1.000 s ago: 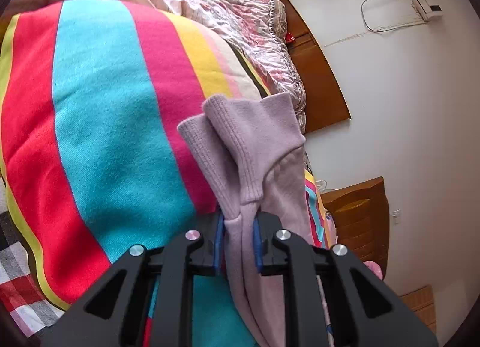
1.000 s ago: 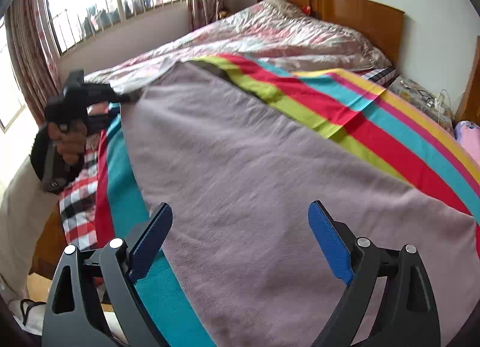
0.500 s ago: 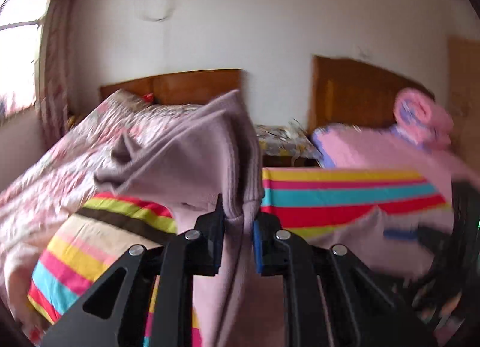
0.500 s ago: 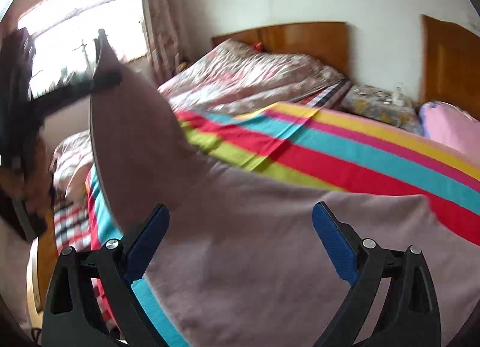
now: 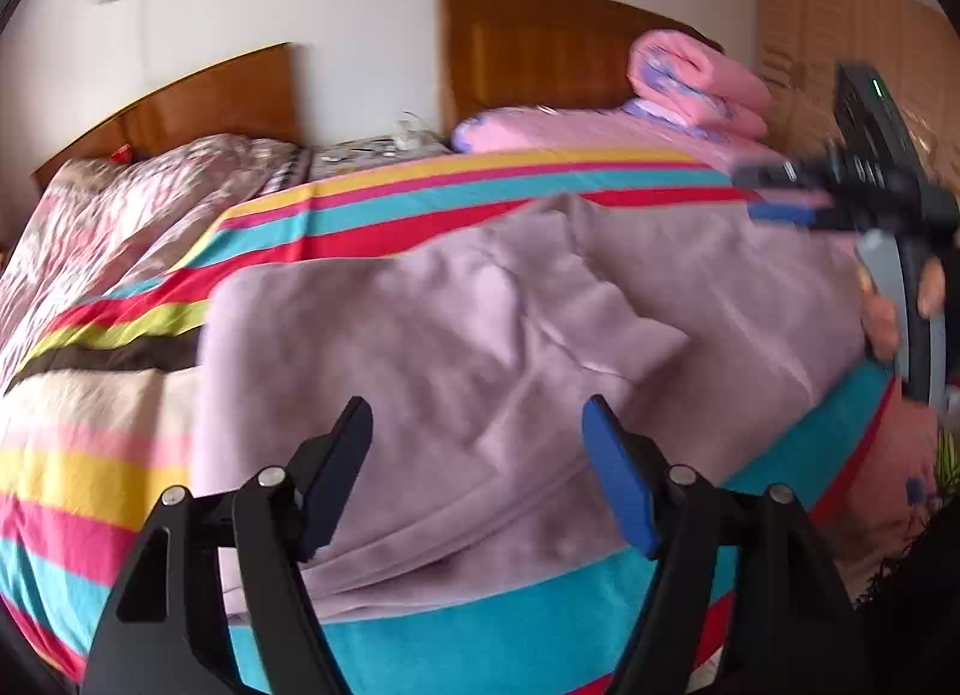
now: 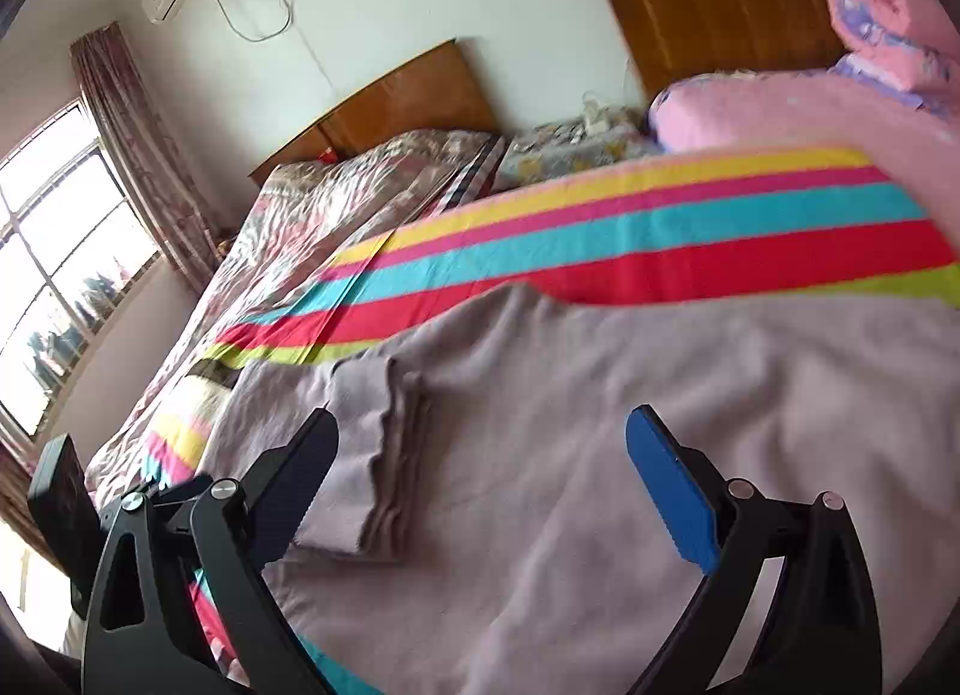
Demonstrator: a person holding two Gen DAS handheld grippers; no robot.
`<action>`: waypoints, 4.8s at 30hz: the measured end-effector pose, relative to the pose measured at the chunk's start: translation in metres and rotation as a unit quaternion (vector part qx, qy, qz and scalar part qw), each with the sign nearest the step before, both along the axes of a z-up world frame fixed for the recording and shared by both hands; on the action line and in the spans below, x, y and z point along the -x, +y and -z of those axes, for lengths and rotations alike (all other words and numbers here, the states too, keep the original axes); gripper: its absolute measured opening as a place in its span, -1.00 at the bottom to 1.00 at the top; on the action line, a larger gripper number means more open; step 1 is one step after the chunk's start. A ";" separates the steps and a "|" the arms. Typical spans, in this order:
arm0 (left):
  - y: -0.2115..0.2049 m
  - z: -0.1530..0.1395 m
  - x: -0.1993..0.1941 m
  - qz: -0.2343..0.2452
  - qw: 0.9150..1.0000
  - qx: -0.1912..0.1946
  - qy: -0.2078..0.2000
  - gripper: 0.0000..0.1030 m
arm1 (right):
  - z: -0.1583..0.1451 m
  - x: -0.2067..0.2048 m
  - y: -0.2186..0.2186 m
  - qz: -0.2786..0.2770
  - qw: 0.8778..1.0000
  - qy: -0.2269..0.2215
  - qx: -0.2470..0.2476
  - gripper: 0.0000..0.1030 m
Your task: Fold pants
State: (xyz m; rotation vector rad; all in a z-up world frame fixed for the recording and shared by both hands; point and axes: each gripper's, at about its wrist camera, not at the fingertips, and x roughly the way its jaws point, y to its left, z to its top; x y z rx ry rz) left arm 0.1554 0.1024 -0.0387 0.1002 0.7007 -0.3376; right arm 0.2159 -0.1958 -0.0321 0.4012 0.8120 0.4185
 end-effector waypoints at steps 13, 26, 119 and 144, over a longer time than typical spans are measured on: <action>0.098 0.021 0.018 -0.131 0.991 0.014 0.022 0.68 | 0.039 0.003 0.083 -0.096 0.987 0.131 -0.014 0.28; 0.124 0.032 0.037 -0.148 0.988 0.034 0.020 0.73 | 0.050 -0.013 0.080 -0.061 0.982 0.166 -0.066 -0.09; 0.027 0.033 -0.149 -0.089 0.993 -0.062 0.050 0.97 | 0.013 -0.031 0.115 -0.164 0.961 -0.029 0.220 0.30; 0.008 0.042 -0.187 -0.111 0.984 -0.116 0.075 0.97 | 0.015 -0.144 0.090 -0.050 0.966 -0.052 0.250 0.50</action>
